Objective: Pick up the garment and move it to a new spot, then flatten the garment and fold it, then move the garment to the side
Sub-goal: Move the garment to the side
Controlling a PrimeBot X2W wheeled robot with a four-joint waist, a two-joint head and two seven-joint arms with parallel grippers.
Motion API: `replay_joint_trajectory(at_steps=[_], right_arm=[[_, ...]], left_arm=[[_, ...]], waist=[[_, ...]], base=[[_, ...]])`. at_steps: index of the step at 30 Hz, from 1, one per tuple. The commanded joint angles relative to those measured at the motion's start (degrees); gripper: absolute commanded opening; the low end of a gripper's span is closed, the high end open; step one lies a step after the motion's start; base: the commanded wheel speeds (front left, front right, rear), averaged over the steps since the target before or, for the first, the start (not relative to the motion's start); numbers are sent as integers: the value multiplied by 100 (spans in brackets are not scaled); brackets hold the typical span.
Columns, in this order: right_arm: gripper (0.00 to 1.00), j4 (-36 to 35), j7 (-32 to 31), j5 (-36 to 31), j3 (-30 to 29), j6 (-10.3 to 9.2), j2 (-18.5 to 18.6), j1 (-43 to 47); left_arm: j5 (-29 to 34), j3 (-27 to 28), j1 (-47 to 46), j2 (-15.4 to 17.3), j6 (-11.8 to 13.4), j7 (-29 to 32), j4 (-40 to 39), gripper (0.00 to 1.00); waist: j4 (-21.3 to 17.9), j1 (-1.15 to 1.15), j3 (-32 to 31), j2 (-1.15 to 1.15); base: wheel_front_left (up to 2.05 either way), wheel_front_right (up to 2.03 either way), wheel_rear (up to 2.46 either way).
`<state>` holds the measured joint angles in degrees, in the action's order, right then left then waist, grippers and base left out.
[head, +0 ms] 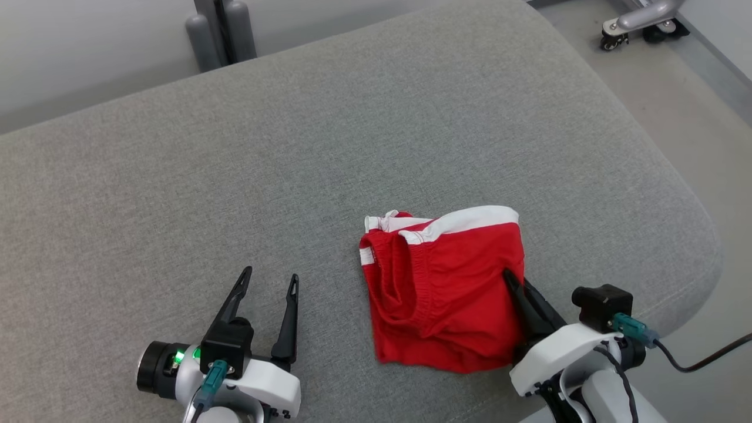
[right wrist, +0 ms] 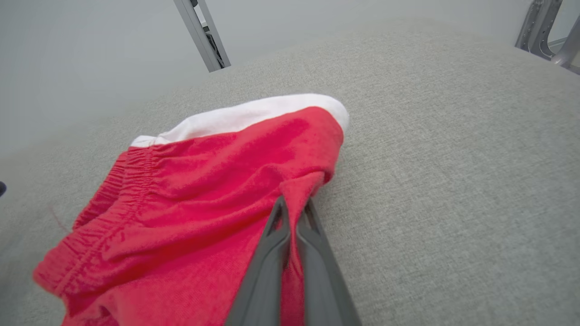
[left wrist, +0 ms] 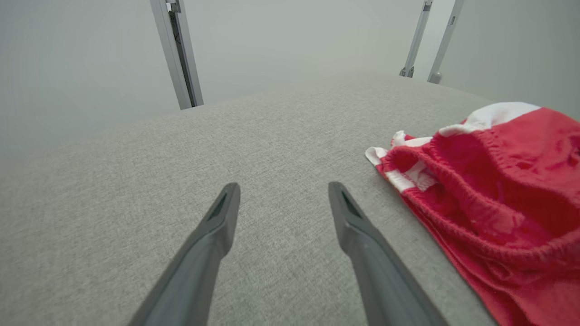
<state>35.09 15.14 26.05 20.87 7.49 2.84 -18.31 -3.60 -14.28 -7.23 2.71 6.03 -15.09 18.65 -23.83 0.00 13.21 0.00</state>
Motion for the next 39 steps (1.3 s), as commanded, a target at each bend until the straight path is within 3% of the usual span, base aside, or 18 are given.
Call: replay_joint_trajectory(at_steps=[1,6,12,21,27,28,29,30,31,36,39], right_arm=[[0,7,-1,-108,-93,1,21,-147],[0,196,-1,-694,-536,1,79,-539],[0,533,0,-1260,-1196,0,489,-1058],[0,1669,-1,-2321,-2762,0,1521,-1995],[0,1959,-1,-3092,-3701,0,1859,-2393],[4,1989,-1,-3214,-3874,0,1894,-2470],[30,2018,-1,-3347,-4026,0,1912,-2519],[49,2081,-1,-3502,-4186,0,1924,-2541],[100,2126,-2,-3667,-4330,0,1917,-2571],[100,1920,-2,-4357,-4931,0,1769,-2626],[100,1522,-1,-4411,-4994,0,1512,-2579]], left_arm=[[58,38,-92,37,-39,-10,-18,100],[168,109,-147,58,-52,-10,-84,100],[250,142,-199,96,-76,-10,-170,100],[362,121,-310,159,-44,-10,-326,100],[379,114,-319,248,-5,-10,-404,100],[377,113,-314,262,-4,-9,-409,100],[371,123,-303,271,12,-9,-410,100],[357,137,-279,280,17,-9,-412,100],[344,146,-256,296,23,-9,-415,100],[294,169,-184,293,62,-9,-400,100],[251,208,-133,271,104,-9,-402,100]], waist=[[87,0,157,0],[382,0,376,0],[737,0,561,0],[1387,0,810,0],[1694,0,939,0],[1724,0,953,0],[1748,0,954,0],[1764,0,944,0],[1774,0,937,0],[1817,0,772,0],[1811,0,615,0]], base=[[0,0,0],[0,0,0],[0,0,0],[0,0,0],[0,0,0],[0,0,0],[0,0,0],[0,0,0],[0,0,0],[0,0,0],[0,0,0]])
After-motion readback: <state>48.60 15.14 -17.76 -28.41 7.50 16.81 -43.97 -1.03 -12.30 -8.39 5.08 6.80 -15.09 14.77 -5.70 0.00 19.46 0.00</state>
